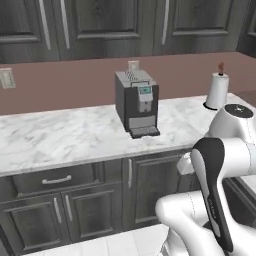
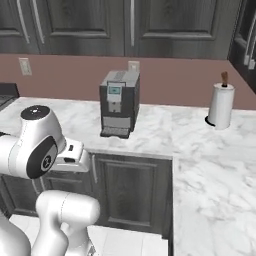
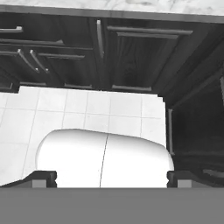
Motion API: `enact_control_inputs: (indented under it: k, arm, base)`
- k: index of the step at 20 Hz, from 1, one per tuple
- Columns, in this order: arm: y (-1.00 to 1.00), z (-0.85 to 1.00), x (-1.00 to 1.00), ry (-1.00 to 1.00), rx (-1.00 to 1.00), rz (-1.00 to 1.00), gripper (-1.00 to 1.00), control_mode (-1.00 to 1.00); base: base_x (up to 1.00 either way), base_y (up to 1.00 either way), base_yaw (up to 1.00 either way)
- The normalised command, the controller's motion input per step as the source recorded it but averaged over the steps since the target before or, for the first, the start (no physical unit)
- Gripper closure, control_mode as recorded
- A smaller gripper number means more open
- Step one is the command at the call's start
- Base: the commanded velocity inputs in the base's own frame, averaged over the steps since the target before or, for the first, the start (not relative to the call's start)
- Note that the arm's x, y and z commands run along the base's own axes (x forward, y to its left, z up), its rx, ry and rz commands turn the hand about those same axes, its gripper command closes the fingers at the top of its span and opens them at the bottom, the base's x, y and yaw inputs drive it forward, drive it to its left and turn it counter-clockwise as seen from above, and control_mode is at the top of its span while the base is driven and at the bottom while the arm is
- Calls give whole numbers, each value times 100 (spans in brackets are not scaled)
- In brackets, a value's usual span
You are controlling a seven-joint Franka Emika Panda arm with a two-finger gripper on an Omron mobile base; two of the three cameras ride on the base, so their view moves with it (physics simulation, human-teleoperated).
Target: Navigate to the coffee machine.
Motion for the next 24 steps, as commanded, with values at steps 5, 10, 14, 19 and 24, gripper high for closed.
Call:
enact_control_inputs:
  k: [5, 10, 14, 19, 24]
  arm:
    - [0, 0, 0, 0, 0, 0, -100, 100]
    - [0, 0, 0, 0, 0, 0, -100, 100]
    - [0, 0, 0, 0, 0, 0, -100, 100]
    - [0, 0, 0, 0, 0, 0, -100, 100]
    - [0, 0, 0, 0, 0, 0, -100, 100]
  base:
    - [70, -22, 10]
    - [60, -23, 6]
    - [62, -20, 4]
    - [60, -22, 3]
    - [58, -21, 2]
